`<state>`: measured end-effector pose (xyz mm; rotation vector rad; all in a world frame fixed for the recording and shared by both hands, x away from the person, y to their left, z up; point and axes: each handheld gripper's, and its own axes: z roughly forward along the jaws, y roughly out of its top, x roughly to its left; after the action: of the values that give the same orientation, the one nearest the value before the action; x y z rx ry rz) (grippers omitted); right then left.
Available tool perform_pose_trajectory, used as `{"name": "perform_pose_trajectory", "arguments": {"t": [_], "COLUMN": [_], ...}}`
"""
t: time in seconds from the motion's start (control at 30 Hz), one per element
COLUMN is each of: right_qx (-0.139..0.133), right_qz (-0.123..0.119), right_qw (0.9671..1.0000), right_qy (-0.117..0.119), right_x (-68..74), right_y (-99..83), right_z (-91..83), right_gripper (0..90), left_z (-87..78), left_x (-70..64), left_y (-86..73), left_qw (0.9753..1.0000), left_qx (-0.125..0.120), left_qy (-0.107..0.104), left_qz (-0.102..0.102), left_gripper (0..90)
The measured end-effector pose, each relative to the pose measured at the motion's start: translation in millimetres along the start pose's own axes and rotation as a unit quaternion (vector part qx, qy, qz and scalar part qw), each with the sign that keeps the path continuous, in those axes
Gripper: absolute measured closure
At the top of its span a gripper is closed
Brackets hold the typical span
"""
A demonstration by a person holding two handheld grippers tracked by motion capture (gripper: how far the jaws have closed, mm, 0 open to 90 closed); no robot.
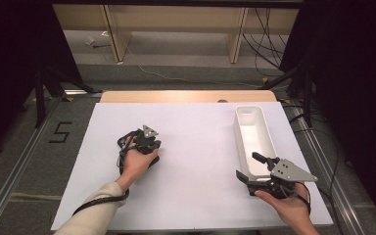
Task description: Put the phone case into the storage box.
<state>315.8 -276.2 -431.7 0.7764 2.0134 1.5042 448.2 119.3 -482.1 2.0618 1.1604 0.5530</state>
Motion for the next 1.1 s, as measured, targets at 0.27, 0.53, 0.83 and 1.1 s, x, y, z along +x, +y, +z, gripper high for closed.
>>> {"name": "perform_pose_trajectory", "arguments": {"t": [0.27, 0.53, 0.83, 1.1], "right_qx": [0.001, 0.003, 0.003, 0.005], "right_qz": [-0.001, -0.001, -0.001, 0.000], "right_qw": [1.0000, 1.0000, 1.0000, 1.0000], "right_qy": [0.000, 0.000, 0.001, 0.000], "right_x": [-0.3, -0.4, -0.2, -0.5], "right_y": [-0.3, -0.7, -0.6, -0.9], "right_z": [0.0, -0.2, -0.3, -0.6], "right_gripper": [19.4, 19.4, 19.4, 19.6], "left_z": [6.2, 9.8, 8.8, 2.5], "left_x": [-5.2, -5.9, -5.9, -5.3], "left_y": [-0.4, -2.9, -2.6, -5.9], "left_qw": [0.9999, 0.9995, 0.9992, 0.9988], "left_qx": [0.013, 0.029, 0.037, 0.048], "left_qy": [-0.002, -0.004, -0.006, -0.005], "left_qz": [0.005, 0.006, 0.009, 0.012], "left_gripper": [90.0, 90.0, 90.0, 90.0]}}
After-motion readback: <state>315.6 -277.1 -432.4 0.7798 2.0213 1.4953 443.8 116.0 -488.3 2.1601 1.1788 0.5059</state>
